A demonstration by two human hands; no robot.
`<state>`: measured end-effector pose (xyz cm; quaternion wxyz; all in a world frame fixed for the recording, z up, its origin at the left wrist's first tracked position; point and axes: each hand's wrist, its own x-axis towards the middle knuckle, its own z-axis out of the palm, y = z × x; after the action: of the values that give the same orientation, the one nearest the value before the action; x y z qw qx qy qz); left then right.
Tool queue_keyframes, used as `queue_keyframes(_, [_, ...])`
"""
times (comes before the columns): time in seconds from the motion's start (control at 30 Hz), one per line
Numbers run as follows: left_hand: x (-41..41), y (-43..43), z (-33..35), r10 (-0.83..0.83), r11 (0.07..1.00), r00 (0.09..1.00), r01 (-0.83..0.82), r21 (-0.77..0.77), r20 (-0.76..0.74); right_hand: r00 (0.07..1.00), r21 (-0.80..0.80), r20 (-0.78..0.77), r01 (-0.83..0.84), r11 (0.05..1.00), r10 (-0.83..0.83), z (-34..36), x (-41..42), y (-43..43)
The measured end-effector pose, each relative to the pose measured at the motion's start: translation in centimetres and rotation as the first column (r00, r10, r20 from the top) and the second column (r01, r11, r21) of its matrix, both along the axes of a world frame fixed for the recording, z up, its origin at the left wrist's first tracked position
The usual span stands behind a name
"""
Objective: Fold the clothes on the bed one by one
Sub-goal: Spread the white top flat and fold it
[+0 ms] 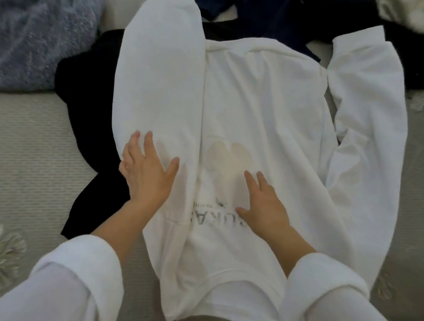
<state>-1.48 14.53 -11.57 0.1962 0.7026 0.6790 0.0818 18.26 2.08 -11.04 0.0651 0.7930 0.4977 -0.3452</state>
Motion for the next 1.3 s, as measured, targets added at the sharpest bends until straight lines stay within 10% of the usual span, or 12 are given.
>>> queue_keyframes(0.23, [1.7,3.1,-3.3,-0.130,0.973,0.979,0.095,-0.212,-0.158,0.959,-0.179,0.171,-0.196,0.964,0.227,-1.1,-1.2,2.9])
queue_keyframes(0.37, [-0.6,2.7,-2.0,0.061,0.993,0.951,-0.027,-0.113,0.304,0.953,-0.290,0.168,-0.199,0.936,0.254,-0.8,-1.9,3.9])
queue_keyframes(0.43, [-2.9,2.2,-0.3,0.285,0.946,0.740,-0.318,-0.057,0.609,0.953,-0.317,0.160,-0.199,0.927,0.259,-0.5,-2.0,4.3])
queue_keyframes(0.53, [-7.6,1.5,1.3,0.612,0.598,0.301,-0.782,-0.178,0.731,0.947,-0.335,0.169,-0.204,0.920,0.272,-0.4,-1.9,4.4])
queue_keyframes(0.67, [-13.8,-2.1,1.0,0.797,0.122,-0.253,-0.821,-0.557,0.548,0.956,-0.350,0.164,-0.176,0.920,0.245,-0.2,-2.2,4.6])
queue_keyframes(0.73, [-15.0,-3.2,0.5,0.785,0.016,-0.360,-0.801,-0.598,0.503,0.960,-0.357,0.157,-0.165,0.920,0.233,-0.2,-2.2,4.7])
queue_keyframes(0.8, [-14.2,-3.6,1.0,0.795,0.108,-0.208,-0.875,-0.472,0.569,0.961,-0.357,0.154,-0.165,0.920,0.232,-0.2,-2.1,4.7])
queue_keyframes(0.93, [-11.0,-5.3,0.9,0.825,0.561,0.448,-0.718,-0.411,0.343,0.943,-0.391,0.180,-0.193,0.900,0.280,-0.1,-2.3,4.8])
queue_keyframes(1.0, [-11.1,-6.1,0.7,0.744,0.669,0.589,-0.648,-0.366,0.317,0.935,-0.410,0.189,-0.202,0.889,0.299,0.2,-2.5,4.8])
queue_keyframes(1.13, [-14.6,-7.4,2.0,0.596,0.760,0.654,-0.647,-0.065,0.466,0.935,-0.414,0.185,-0.206,0.887,0.304,0.6,-2.5,4.7])
queue_keyframes(1.3, [-17.9,-8.5,0.5,0.829,0.514,0.438,-0.841,-0.167,0.347,0.939,-0.413,0.185,-0.193,0.890,0.289,0.3,-2.5,4.7])
